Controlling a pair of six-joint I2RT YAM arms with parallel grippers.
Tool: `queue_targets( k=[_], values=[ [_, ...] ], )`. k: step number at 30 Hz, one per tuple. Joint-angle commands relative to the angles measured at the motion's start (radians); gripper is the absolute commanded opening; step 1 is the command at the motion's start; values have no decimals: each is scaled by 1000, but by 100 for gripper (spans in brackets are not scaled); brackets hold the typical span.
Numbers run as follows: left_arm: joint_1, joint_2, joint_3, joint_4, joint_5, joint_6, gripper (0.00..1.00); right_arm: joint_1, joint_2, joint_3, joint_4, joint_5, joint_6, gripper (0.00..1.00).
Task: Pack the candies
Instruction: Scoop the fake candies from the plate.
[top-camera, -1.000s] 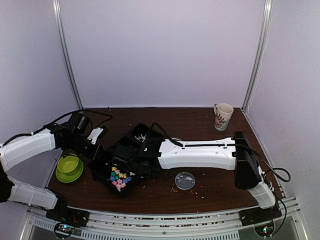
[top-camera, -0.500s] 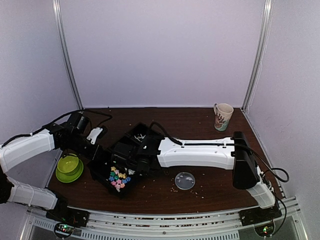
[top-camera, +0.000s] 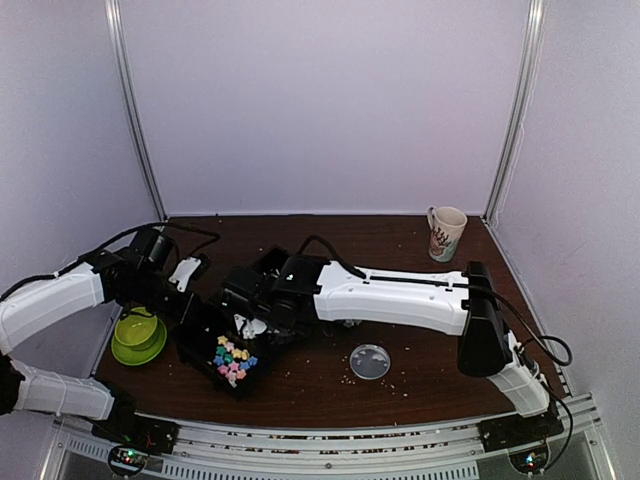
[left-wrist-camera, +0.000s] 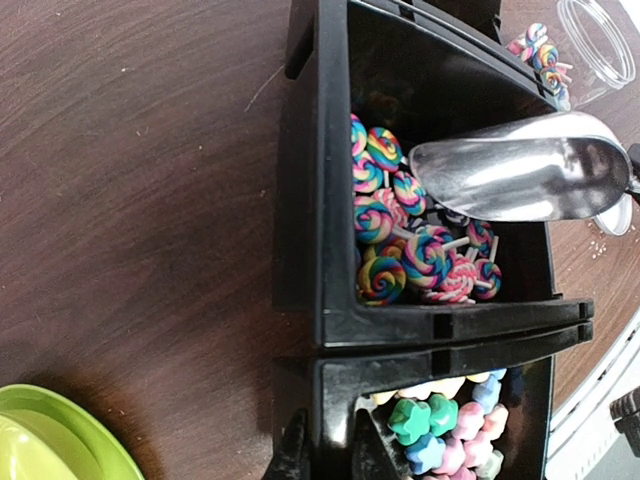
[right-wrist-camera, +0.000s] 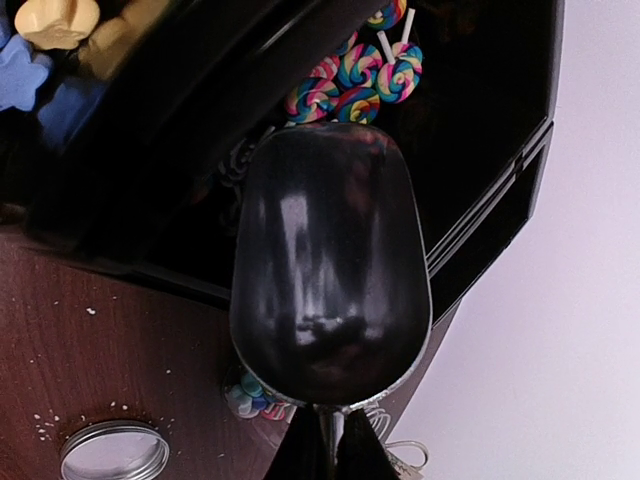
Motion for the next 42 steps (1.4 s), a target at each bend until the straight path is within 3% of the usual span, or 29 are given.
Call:
queue_targets(
  k=[1,15,21,26,31,37,42],
  values=[
    [-12,-47,33,184,131,-3,0,15,37,-14,-47,-175,32,0],
    [-12,-47,35,172,85,-4,0,-50,9,-71,-121,92,186,0],
    [-12,-44,35,171,88,-5,0,-31,19,-66,-104,101,148,0],
    [-12,-47,33,182,106,-5,0,12,6,-79,-77,-58,57,0],
    [-12,-61,29,200,136,-5,0,20,18,-6,-121,-324,27,0],
    [-13,-75,22,217,165,-2,0,-16,64,98,-111,-483,121,0],
    [-17,-73,21,228,191,0,0,-43,94,104,-57,-521,241,0]
  ],
)
